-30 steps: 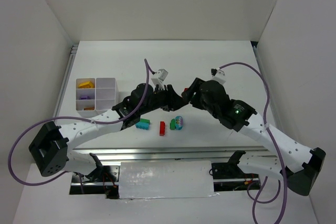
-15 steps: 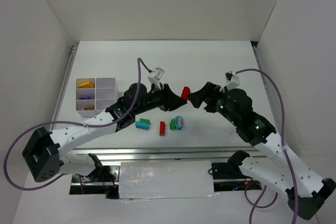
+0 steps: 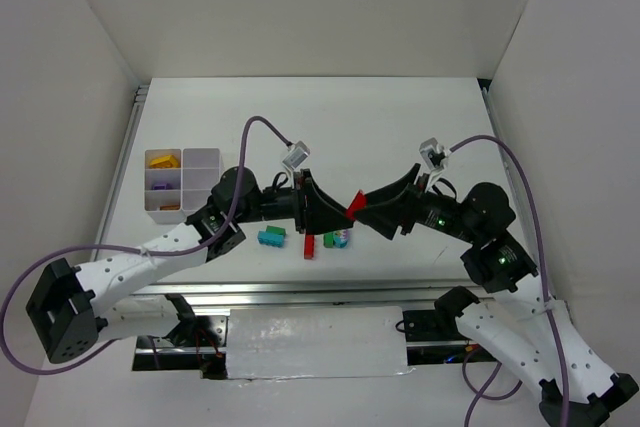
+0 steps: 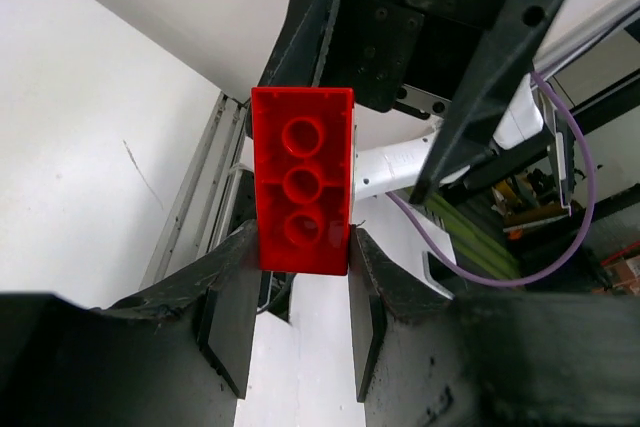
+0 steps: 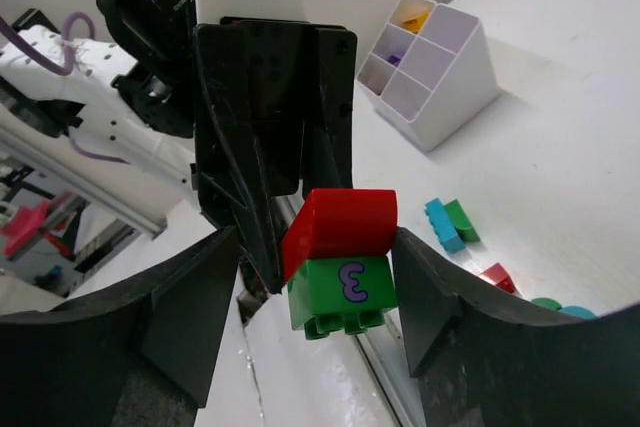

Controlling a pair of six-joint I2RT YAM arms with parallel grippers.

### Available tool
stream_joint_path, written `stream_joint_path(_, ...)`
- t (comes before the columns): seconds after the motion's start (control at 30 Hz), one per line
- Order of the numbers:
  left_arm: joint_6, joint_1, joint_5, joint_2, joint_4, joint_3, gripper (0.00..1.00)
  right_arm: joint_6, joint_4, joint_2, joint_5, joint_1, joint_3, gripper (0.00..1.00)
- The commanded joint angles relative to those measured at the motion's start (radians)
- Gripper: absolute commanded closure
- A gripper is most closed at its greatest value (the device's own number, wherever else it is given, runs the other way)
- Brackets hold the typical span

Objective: Sort the legos into containers by color

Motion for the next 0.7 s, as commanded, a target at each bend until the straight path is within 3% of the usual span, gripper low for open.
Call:
stream_joint_path(0.0, 0.006, 0.002, 0.035, -0.056, 0.073, -0.007, 1.00, -0.013, 0.111, -0.011, -0.139, -0.002, -0.011, 0.32)
stream_joint_path(0.2, 0.031, 0.009, 0.049, -0.093, 0.056, -0.015, 1.00, -0.024, 0.103, -0.023, -0.139, -0.007, -0.035, 0.29)
stream_joint_path(0.37, 0.014, 0.012, 0.099, -0.096, 0.125, -0.035, 1.00, 0.000, 0.146, -0.030, -0.189, -0.018, -0.049, 0.36)
stream_joint_path(0.47, 0.013, 0.014, 0.101, -0.099, 0.128, -0.041, 1.00, 0.008, 0.163, -0.040, -0.192, -0.018, -0.044, 0.61)
stream_joint_path(0.57, 0.010, 0.015, 0.101, -0.104, 0.136, -0.050, 1.00, 0.006, 0.161, -0.042, -0.195, -0.018, -0.041, 0.71)
stream_joint_path(0.6, 0.008, 0.017, 0.103, -0.107, 0.139, -0.051, 1.00, 0.008, 0.160, -0.042, -0.195, -0.018, -0.041, 0.83)
stream_joint_path(0.67, 0.008, 0.023, 0.101, -0.115, 0.139, -0.058, 1.00, 0.005, 0.158, -0.039, -0.192, -0.021, -0.043, 0.98)
